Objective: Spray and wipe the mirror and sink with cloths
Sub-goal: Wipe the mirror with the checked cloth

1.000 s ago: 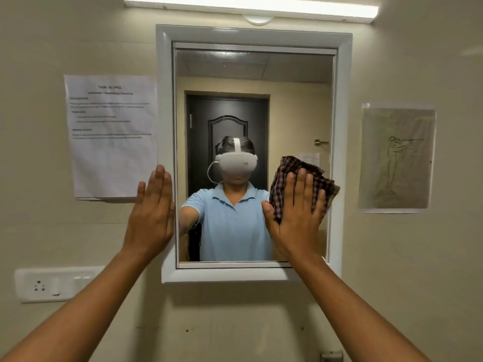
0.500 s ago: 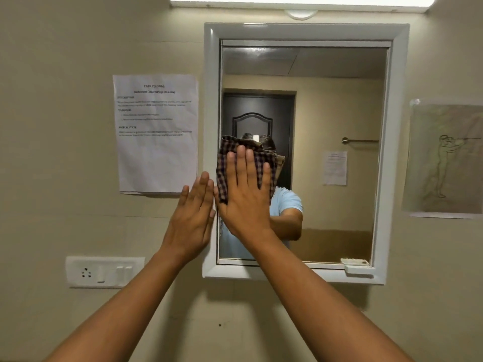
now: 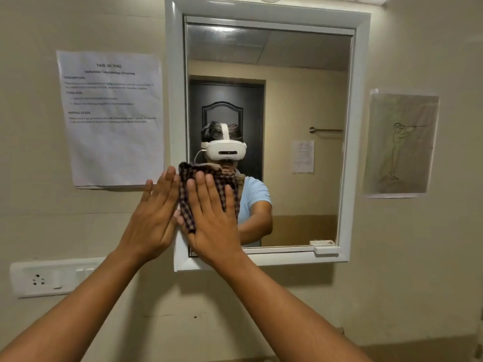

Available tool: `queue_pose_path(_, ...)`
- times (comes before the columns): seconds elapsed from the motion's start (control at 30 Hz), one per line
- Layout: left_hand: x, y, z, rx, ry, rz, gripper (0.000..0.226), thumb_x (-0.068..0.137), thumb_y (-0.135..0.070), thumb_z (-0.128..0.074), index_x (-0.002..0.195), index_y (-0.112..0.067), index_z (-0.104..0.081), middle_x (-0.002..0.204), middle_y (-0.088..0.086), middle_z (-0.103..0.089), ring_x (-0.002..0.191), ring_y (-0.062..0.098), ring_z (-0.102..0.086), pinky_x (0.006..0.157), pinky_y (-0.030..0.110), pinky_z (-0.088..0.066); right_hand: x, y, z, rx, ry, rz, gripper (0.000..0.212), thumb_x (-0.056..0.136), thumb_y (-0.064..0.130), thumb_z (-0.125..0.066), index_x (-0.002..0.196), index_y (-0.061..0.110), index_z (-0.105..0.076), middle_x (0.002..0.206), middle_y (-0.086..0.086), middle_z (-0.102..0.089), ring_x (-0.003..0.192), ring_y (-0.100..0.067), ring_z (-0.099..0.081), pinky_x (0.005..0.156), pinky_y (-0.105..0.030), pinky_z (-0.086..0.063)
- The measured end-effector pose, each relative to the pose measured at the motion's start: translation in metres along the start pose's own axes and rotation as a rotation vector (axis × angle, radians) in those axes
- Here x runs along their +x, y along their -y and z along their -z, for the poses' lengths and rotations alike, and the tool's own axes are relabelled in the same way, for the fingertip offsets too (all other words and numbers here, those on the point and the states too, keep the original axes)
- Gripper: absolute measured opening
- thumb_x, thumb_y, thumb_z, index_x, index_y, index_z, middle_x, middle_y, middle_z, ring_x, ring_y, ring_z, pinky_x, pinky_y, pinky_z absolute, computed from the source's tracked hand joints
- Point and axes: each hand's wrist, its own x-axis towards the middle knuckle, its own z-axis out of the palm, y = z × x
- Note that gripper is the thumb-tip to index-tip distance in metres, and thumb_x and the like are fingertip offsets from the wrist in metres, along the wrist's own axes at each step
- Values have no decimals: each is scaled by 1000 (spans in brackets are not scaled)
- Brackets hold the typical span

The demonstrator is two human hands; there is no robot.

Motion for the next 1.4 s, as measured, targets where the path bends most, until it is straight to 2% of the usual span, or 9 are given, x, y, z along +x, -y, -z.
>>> queue_pose_path(0.17, -5, -10, -6, 28, -39, 55, 63, 99, -22, -27, 155, 1, -8, 165, 18, -2, 153, 30, -6, 122, 53, -13, -38, -29, -3, -68, 18, 231, 66, 102, 43, -35, 158, 12, -19, 166, -9, -11, 154, -24, -6, 122, -52, -16)
queue_pose_path(0.33, -10, -25, -15, 46, -50, 149, 66, 97, -21, -28, 155, -1, -4, 165, 17, 2, 153, 30, -3, 122, 54, -13, -52, -80, 9, -137, 17, 301, 66, 100, 43, -41, 157, 14, -24, 165, -7, -16, 154, -23, -8, 123, -49, -9)
queue_pose_path(0.5, -16, -32, -23, 39, -59, 193, 66, 97, -23, -26, 155, -2, -3, 165, 15, 4, 153, 28, 0, 123, 50, -8, -49, -135, 27, -170, 26, 166, 68, 101, 45, -40, 158, 15, -18, 166, -7, -5, 154, -24, -2, 123, -51, -3)
queue_pose_path(0.67, -17, -33, -24, 72, -45, 202, 68, 97, -24, -27, 155, -2, -1, 165, 16, 4, 153, 27, 2, 124, 47, -4, -50, -178, 39, -170, -42, -29, 70, 101, 48, -41, 158, 13, -18, 165, -11, -10, 154, -27, -7, 123, -51, -5)
queue_pose_path(0.8, -17, -34, -23, 78, -29, 215, 68, 97, -25, -26, 156, -5, 2, 165, 14, 7, 153, 26, 3, 124, 46, -3, -69, -195, 41, -154, -53, -151, 74, 101, 48, -43, 158, 12, -11, 166, -10, -4, 154, -27, -5, 123, -53, -7)
queue_pose_path(1.0, -18, -35, -22, 72, -22, 214, 67, 97, -24, -25, 155, -3, 2, 165, 14, 8, 153, 26, 5, 124, 49, -5, -99, -186, 34, -124, -24, -314, 77, 101, 51, -41, 158, 7, -12, 166, -15, -1, 154, -31, -1, 122, -56, -4)
queue_pose_path(1.1, -18, -35, -24, 65, -26, 215, 67, 98, -24, -25, 155, -3, 3, 165, 14, 9, 153, 26, 5, 124, 48, -4, -111, -176, 30, -119, -12, -321, 79, 101, 53, -36, 157, 7, -5, 165, -16, 8, 153, -33, 2, 122, -57, -4)
queue_pose_path(1.23, -19, -33, -26, 57, -32, 207, 68, 98, -24, -26, 155, -3, 3, 165, 14, 10, 153, 26, 6, 125, 42, 0, -103, -155, 28, -93, -35, -396, 85, 101, 56, -32, 155, 9, 14, 163, -14, 22, 153, -35, 2, 122, -57, -3)
queue_pose_path(1.4, -18, -32, -28, 31, -56, 195, 66, 98, -25, -23, 155, -2, 2, 164, 16, 8, 153, 28, 5, 125, 42, 0, -94, -134, 23, -91, -48, -417, 88, 101, 57, -33, 155, 9, 17, 162, -14, 22, 153, -35, 1, 122, -57, -2)
